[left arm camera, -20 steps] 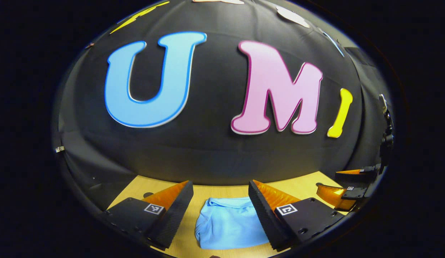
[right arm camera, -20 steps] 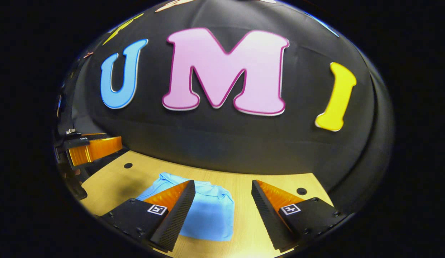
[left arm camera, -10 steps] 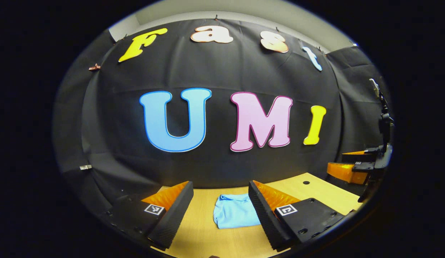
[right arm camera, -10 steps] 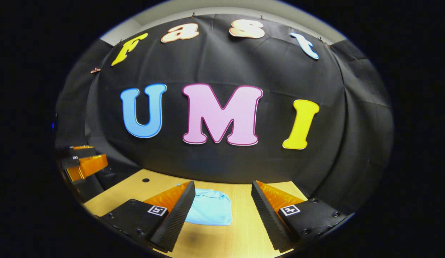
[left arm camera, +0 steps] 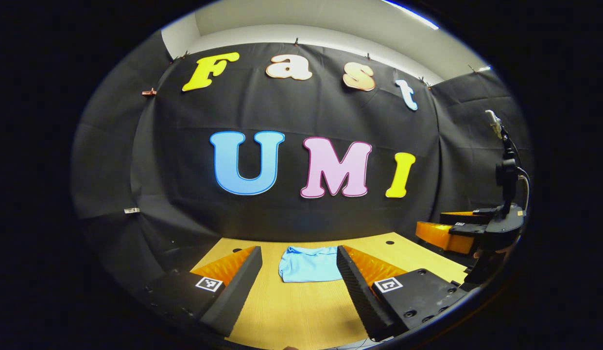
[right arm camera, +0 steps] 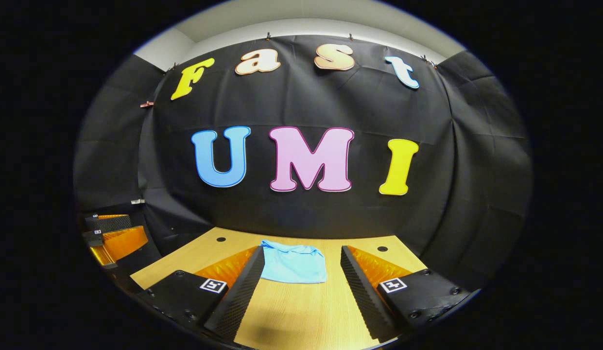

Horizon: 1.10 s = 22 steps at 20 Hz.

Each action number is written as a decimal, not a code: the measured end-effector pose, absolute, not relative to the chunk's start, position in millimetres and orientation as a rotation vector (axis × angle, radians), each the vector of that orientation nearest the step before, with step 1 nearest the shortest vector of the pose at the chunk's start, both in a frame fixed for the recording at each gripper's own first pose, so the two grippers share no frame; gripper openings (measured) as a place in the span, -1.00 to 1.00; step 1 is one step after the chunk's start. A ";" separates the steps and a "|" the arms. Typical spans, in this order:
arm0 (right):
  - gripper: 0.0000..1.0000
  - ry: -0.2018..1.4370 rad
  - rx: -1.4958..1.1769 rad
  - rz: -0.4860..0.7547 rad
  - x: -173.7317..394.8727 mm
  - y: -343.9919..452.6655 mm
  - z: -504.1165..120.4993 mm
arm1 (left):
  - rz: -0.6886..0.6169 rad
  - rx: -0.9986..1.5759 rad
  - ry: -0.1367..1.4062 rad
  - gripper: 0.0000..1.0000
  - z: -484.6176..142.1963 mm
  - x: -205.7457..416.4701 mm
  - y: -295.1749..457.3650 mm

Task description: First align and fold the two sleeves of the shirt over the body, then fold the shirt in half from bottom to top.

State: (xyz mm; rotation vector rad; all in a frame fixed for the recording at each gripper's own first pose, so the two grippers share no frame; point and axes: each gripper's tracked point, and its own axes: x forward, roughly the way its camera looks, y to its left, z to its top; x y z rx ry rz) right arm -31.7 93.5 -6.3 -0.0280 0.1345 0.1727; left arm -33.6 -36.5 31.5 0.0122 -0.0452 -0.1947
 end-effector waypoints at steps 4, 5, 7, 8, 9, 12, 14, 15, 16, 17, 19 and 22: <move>0.95 0.119 -0.086 0.153 -61.1 80.3 -2.2 | -0.212 0.008 -0.043 0.95 29.5 -60.9 -32.1; 0.95 0.119 -0.092 0.152 -67.1 79.9 -2.7 | -0.206 0.012 -0.041 0.95 28.7 -63.5 -26.4; 0.96 0.124 -0.069 0.152 -76.6 78.5 -3.6 | -0.194 0.000 -0.037 0.94 28.6 -68.4 -15.5; 0.95 0.131 -0.056 0.148 -80.7 77.9 -5.0 | -0.186 -0.006 -0.031 0.95 26.1 -65.6 -17.9; 0.95 0.136 -0.045 0.144 -83.1 76.4 -6.8 | -0.178 -0.011 -0.027 0.95 24.5 -66.6 -13.4; 0.96 0.151 -0.031 0.144 -83.2 79.9 -11.8 | -0.159 -0.023 -0.012 0.94 16.9 -68.9 -5.5; 0.96 0.158 -0.053 0.149 -80.0 81.0 -14.4 | -0.169 -0.026 0.000 0.95 13.0 -69.5 -8.0; 0.96 0.156 -0.062 0.150 -77.5 81.8 -14.2 | -0.188 -0.024 0.006 0.95 11.4 -70.6 -12.7; 0.96 0.153 -0.057 0.155 -75.6 82.8 -12.6 | -0.194 -0.018 -0.001 0.96 7.8 -76.1 -10.9; 0.95 0.149 -0.046 0.160 -73.6 86.3 -11.0 | -0.197 -0.012 -0.008 0.96 10.5 -76.2 -11.7; 0.95 0.144 -0.025 0.158 -70.0 86.6 -8.4 | -0.215 -0.007 -0.011 0.95 10.8 -77.6 -18.1; 0.95 0.144 -0.017 0.157 -65.3 89.1 -8.0 | -0.229 0.005 -0.013 0.95 9.1 -76.9 -23.4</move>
